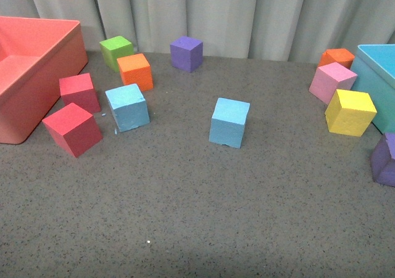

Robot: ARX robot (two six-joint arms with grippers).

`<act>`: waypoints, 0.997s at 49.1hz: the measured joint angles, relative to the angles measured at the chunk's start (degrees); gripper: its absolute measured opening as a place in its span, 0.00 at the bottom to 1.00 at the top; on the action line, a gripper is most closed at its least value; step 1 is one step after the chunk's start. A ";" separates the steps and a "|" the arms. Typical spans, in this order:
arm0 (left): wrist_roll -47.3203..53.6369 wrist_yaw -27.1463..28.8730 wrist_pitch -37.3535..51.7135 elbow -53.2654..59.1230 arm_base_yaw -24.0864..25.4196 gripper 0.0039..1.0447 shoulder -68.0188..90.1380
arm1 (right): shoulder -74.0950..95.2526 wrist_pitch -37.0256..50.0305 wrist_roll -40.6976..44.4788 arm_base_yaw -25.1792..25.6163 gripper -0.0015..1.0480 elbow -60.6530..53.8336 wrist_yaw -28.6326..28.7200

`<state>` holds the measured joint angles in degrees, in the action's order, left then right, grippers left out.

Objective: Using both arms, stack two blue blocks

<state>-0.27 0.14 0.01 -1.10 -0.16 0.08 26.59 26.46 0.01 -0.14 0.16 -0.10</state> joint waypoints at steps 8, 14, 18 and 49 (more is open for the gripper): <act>0.00 0.00 0.00 0.00 0.00 0.94 0.00 | -5.14 -4.92 0.00 0.00 0.01 -0.02 0.00; 0.00 0.00 0.00 0.00 0.00 0.94 0.00 | -8.02 -7.74 0.00 0.00 0.01 -0.02 0.00; 0.00 0.00 0.02 0.00 0.00 0.94 0.00 | -9.77 -9.46 0.00 0.00 0.01 -0.02 0.00; 0.00 0.00 0.00 0.00 0.00 0.94 0.00 | -26.29 -26.38 0.02 0.00 0.19 0.02 0.13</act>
<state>-0.27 0.14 0.01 -1.10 -0.16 0.08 0.30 0.08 0.03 -0.14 0.19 0.03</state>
